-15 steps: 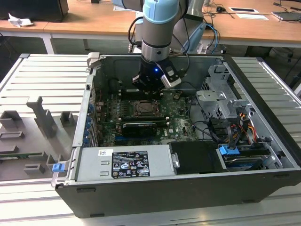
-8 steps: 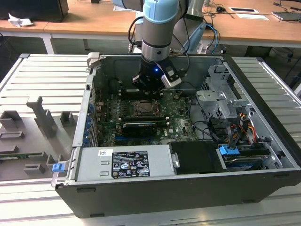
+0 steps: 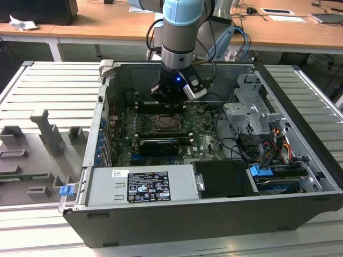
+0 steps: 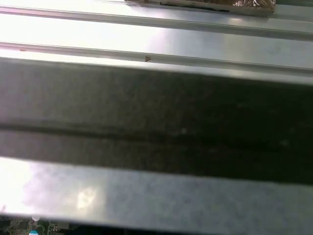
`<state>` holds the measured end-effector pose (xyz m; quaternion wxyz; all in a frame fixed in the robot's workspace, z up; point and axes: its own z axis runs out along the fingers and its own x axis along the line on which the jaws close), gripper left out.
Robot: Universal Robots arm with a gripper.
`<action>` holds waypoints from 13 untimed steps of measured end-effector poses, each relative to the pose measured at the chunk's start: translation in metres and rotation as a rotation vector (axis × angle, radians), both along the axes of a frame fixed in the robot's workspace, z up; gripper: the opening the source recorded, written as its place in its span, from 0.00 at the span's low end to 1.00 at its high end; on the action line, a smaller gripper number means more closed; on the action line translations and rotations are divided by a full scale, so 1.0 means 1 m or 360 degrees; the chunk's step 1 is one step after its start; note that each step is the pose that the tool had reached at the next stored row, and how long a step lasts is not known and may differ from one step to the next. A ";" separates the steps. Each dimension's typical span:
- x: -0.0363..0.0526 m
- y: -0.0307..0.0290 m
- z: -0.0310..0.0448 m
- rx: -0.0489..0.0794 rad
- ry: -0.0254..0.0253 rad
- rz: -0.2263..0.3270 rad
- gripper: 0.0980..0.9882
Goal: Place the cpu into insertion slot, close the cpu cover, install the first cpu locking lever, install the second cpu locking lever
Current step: 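Install the first cpu locking lever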
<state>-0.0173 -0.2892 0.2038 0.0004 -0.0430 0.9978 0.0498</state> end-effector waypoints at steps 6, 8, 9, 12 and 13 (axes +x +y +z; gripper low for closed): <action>0.0001 0.0001 -0.0021 -0.0009 -0.00002 0.0000 0.01; 0.0000 0.0000 -0.0024 -0.0009 -0.00002 0.0000 0.01; 0.0000 0.0001 -0.0024 -0.0007 -0.00001 0.0000 0.01; 0.0001 0.0002 -0.0016 -0.0003 -0.00005 0.0000 0.01; 0.0002 0.0002 -0.0005 -0.0002 -0.00008 0.0000 0.01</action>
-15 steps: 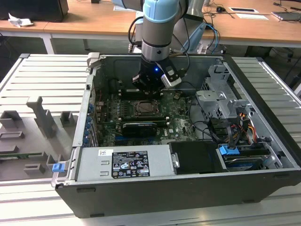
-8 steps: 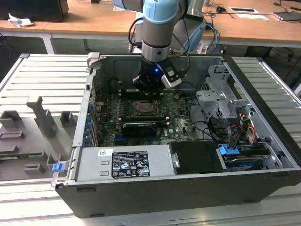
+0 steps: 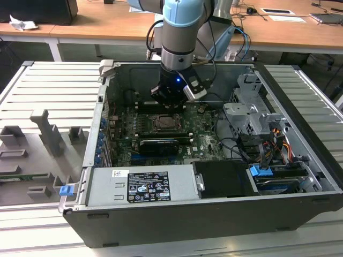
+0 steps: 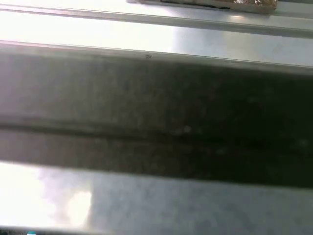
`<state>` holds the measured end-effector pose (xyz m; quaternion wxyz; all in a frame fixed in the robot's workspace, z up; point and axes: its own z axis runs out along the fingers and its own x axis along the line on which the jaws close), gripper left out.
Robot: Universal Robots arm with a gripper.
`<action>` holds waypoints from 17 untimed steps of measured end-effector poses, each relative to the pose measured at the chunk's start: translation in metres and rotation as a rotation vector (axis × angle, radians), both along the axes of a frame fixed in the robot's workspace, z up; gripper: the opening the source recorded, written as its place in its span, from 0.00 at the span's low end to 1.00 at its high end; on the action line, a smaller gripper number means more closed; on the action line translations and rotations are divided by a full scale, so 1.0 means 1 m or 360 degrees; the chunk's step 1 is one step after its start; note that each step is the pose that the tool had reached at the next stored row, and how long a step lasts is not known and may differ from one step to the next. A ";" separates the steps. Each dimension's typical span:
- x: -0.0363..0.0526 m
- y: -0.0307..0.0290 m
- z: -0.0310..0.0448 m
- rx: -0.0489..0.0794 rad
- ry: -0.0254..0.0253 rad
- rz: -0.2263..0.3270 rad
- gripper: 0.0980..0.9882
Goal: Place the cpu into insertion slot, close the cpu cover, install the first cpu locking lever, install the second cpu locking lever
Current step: 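Install the first cpu locking lever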
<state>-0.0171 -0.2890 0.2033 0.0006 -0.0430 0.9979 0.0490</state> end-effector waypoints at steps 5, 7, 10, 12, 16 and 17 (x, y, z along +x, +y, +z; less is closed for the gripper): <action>0.0000 0.0000 0.0087 -0.0001 0.00005 0.0000 0.01; 0.0000 0.0000 0.0090 0.0000 0.00002 0.0000 0.01; 0.0000 -0.0013 0.0091 0.0000 0.00004 0.0000 0.01; 0.0000 -0.0022 0.0091 0.0000 0.00004 0.0000 0.01; 0.0000 -0.0036 0.0090 0.0000 0.00004 0.0000 0.01; 0.0000 -0.0038 0.0091 0.0000 0.00004 0.0000 0.01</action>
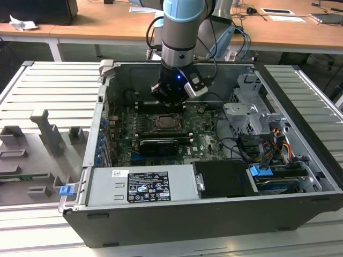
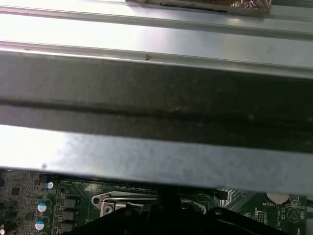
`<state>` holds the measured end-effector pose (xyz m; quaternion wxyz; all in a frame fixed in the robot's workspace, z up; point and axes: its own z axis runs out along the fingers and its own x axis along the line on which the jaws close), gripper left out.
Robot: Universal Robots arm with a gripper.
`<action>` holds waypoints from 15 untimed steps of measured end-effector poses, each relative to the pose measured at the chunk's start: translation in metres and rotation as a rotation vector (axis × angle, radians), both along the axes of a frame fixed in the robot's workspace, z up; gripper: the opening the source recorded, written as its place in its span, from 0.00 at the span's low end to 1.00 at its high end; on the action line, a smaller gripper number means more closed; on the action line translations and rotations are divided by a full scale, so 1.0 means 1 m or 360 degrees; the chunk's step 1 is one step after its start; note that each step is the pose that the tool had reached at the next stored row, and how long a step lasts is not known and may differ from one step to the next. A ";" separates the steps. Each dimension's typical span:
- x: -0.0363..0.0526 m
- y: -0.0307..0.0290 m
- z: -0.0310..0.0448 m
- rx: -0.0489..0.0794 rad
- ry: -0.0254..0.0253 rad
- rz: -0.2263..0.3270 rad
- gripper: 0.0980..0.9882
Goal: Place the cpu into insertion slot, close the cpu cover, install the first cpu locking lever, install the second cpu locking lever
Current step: 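Install the first cpu locking lever, then install the second cpu locking lever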
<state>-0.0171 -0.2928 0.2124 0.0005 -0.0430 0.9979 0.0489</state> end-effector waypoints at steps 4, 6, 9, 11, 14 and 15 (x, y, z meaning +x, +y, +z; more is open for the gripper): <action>0.0000 -0.0008 0.0000 0.0000 0.00000 0.0000 0.01; 0.0000 -0.0013 0.0000 0.0000 0.00000 0.0000 0.01; 0.0000 -0.0021 0.0000 0.0000 0.00001 0.0000 0.01; 0.0000 -0.0027 0.0000 0.0000 0.00000 0.0000 0.01; 0.0000 -0.0030 0.0000 0.0000 0.00001 0.0000 0.01; 0.0000 -0.0030 0.0000 0.0000 0.00001 0.0000 0.01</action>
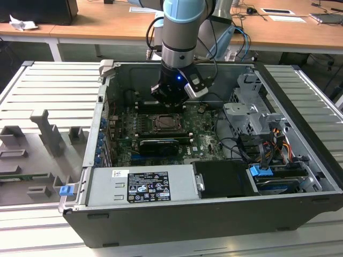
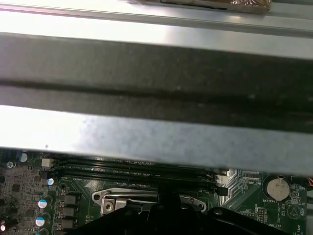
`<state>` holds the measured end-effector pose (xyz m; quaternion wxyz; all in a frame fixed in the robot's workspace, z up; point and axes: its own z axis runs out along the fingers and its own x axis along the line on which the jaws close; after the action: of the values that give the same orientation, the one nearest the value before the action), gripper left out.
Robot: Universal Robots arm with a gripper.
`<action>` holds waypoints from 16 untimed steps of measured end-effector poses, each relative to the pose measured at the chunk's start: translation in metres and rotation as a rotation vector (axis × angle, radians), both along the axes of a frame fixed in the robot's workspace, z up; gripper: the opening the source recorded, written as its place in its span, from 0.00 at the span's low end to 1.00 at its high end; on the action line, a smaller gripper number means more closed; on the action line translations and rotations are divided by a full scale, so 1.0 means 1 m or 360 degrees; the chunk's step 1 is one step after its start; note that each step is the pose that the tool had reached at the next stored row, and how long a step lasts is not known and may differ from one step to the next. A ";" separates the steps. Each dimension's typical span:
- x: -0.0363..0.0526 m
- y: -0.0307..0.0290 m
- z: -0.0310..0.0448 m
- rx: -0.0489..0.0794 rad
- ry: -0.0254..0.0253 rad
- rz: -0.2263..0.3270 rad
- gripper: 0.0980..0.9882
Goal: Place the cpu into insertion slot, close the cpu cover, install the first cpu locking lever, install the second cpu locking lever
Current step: 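Install the second cpu locking lever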
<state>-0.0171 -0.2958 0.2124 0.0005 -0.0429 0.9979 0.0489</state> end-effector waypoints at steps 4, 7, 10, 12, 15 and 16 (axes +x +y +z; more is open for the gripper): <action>0.0000 -0.0009 0.0000 0.0000 -0.00001 0.0000 0.01; 0.0000 -0.0026 0.0000 0.0000 0.00000 0.0000 0.01; 0.0000 -0.0053 0.0000 0.0000 0.00001 0.0000 0.01; 0.0000 -0.0065 0.0011 0.0000 0.00001 0.0000 0.01; 0.0000 -0.0069 0.0046 0.0002 0.00000 0.0000 0.01; 0.0000 -0.0070 0.0070 0.0002 0.00000 0.0000 0.01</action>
<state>-0.0171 -0.3028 0.2194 0.0005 -0.0429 0.9979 0.0494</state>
